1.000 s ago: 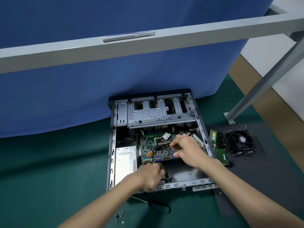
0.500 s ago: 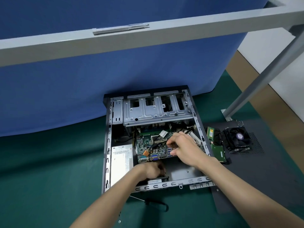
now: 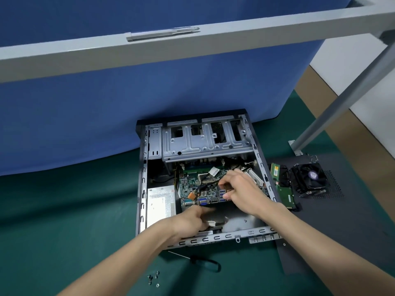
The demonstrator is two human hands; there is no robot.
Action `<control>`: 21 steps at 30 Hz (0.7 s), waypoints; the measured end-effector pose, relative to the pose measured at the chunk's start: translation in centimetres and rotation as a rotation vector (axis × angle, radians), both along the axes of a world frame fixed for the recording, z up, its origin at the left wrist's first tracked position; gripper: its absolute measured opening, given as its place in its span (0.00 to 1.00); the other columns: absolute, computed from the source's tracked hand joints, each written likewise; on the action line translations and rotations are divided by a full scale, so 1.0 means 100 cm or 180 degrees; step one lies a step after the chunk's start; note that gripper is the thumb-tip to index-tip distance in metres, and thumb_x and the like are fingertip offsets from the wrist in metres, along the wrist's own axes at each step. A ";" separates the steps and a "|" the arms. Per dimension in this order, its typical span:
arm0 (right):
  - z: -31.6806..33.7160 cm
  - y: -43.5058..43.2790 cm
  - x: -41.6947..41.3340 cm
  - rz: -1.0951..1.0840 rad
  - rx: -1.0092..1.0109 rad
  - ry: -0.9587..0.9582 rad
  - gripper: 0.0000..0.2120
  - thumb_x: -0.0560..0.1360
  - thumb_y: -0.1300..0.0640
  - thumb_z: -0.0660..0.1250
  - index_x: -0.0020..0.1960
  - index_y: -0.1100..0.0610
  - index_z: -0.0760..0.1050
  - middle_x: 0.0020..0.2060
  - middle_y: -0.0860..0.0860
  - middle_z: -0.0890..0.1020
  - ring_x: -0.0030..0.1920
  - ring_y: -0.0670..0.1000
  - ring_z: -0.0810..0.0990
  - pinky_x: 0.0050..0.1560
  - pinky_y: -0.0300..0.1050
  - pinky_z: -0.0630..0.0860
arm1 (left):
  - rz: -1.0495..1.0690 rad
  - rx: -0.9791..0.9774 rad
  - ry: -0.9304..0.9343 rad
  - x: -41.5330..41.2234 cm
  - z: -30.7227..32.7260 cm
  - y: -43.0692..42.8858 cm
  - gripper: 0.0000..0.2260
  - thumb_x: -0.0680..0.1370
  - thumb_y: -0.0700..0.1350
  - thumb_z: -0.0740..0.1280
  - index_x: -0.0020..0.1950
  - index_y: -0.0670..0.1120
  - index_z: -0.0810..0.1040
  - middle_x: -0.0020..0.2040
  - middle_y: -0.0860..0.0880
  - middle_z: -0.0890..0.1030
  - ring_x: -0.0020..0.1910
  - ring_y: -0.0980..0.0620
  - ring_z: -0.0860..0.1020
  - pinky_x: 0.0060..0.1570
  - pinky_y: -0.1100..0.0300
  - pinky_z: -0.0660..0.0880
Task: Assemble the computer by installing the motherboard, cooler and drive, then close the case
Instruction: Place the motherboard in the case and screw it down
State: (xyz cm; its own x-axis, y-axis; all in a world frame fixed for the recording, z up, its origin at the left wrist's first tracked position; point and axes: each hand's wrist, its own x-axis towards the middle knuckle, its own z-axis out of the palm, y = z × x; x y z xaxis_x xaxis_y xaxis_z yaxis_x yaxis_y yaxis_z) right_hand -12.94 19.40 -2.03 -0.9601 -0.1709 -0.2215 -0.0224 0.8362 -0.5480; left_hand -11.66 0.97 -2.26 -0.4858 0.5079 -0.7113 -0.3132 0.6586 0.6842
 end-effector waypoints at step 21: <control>-0.032 -0.009 0.024 0.0486 0.0716 -0.0669 0.16 0.67 0.70 0.66 0.49 0.53 0.71 0.47 0.47 0.69 0.51 0.49 0.68 0.56 0.47 0.72 | 0.0144 -0.0231 0.1977 0.029 -0.003 -0.021 0.12 0.75 0.37 0.69 0.59 0.42 0.80 0.46 0.53 0.80 0.39 0.65 0.77 0.41 0.77 0.71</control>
State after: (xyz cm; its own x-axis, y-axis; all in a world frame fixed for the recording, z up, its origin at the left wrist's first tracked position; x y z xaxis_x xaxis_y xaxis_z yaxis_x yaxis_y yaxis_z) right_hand -10.56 18.51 -5.25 -0.8565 -0.2335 -0.4604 -0.0627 0.9323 -0.3561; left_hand -8.79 -1.11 -2.55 -0.8396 0.4383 -0.3210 0.1000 0.7056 0.7016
